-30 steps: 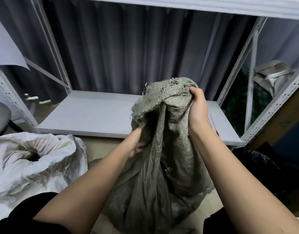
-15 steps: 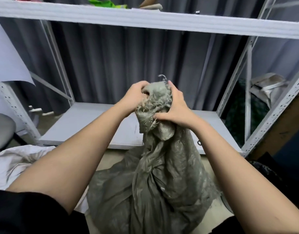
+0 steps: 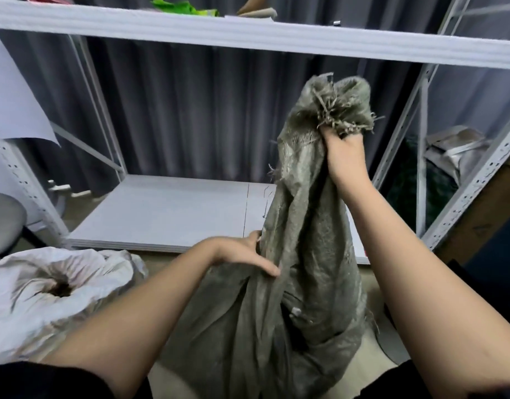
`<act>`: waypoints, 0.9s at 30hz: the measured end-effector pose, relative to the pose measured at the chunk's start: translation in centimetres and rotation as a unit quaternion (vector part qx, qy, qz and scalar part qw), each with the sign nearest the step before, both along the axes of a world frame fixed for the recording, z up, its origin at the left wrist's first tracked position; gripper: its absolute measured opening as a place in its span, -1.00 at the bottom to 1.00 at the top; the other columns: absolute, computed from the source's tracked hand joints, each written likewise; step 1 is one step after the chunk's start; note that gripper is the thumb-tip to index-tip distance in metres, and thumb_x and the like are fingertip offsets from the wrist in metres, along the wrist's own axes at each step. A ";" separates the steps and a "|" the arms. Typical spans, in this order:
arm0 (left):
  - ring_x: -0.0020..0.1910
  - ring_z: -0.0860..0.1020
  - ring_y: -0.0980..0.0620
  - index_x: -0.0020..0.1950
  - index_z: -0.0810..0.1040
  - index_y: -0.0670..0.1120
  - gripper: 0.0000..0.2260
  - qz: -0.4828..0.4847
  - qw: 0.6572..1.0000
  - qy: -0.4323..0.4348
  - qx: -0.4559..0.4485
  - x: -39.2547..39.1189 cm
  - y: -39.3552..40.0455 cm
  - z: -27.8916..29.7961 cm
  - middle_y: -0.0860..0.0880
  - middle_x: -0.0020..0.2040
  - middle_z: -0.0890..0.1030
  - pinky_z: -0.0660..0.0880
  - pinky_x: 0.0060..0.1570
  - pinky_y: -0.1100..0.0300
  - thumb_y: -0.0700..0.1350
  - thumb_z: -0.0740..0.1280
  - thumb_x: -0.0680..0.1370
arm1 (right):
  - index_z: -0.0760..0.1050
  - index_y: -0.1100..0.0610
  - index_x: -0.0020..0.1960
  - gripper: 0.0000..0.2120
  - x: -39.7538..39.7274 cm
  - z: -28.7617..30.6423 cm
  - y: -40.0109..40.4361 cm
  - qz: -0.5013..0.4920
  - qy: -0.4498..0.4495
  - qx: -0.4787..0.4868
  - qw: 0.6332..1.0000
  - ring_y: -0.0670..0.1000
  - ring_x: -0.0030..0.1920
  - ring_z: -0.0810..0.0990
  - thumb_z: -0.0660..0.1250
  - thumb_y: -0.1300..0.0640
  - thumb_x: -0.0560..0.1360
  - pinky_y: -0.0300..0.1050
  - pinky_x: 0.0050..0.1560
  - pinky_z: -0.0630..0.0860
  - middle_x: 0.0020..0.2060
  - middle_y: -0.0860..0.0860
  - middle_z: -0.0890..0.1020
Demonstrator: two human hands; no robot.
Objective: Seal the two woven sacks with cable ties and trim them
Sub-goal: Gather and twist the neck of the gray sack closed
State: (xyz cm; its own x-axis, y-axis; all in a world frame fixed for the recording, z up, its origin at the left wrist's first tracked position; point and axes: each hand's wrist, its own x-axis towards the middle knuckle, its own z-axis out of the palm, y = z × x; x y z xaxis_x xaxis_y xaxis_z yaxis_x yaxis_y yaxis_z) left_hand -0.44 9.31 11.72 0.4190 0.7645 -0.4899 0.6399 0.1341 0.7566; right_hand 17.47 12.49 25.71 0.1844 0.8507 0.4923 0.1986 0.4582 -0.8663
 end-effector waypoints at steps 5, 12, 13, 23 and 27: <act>0.23 0.51 -0.11 0.26 0.47 -0.14 -0.62 0.132 0.960 0.053 0.239 0.9 1.2 -1.3 -0.17 0.25 0.56 0.43 0.20 0.13 -0.05 0.30 0.47 | 0.50 0.13 0.27 -0.71 -0.2 2.2 -0.3 -0.043 -0.039 0.097 0.994 -0.15 0.21 0.43 0.28 0.16 0.55 -0.60 0.05 0.27 0.17 -0.08 0.54; 0.24 0.47 -0.14 0.20 0.46 -0.19 -0.73 0.215 0.937 0.022 0.273 -4.5 2.0 -0.4 -0.20 0.20 0.54 0.37 0.19 0.09 -0.24 0.08 0.56 | 0.48 0.11 0.29 -0.54 3.0 1.0 0.9 -0.223 -0.307 0.013 0.925 0.19 0.29 0.42 0.16 -0.16 0.56 -0.04 0.14 0.39 0.24 0.13 0.54; 0.23 0.46 -0.10 0.20 0.43 -0.17 -0.73 0.217 0.944 -0.006 0.249 -5.0 1.6 -0.2 -0.16 0.20 0.52 0.35 0.21 0.07 -0.18 0.10 0.55 | 0.45 0.12 0.31 -0.55 3.1 0.8 0.9 -0.207 -0.307 0.005 0.929 0.19 0.32 0.37 0.15 -0.14 0.57 -0.03 0.20 0.35 0.27 0.14 0.51; 0.03 0.54 0.06 0.44 0.30 0.00 -0.53 0.077 0.989 -0.105 0.065 -0.3 -1.0 -0.1 0.01 0.30 0.47 0.47 -0.03 0.22 -0.02 0.30 0.55 | 0.58 0.15 0.01 -0.77 4.0 -0.4 1.1 0.089 0.244 -0.145 0.955 -0.02 -0.08 0.68 0.22 0.04 0.57 -0.11 0.10 0.57 -0.13 0.00 0.71; 0.25 0.51 -0.04 0.37 0.38 0.00 -0.38 0.030 0.987 0.014 0.156 3.2 -0.3 -1.6 -0.06 0.28 0.54 0.42 0.29 0.08 0.11 0.42 0.34 | 0.51 0.14 -0.14 -0.73 3.8 -0.1 0.7 0.141 0.313 -0.147 0.928 -0.01 -0.35 0.64 0.08 0.10 0.57 -0.24 -0.28 0.58 -0.38 0.01 0.66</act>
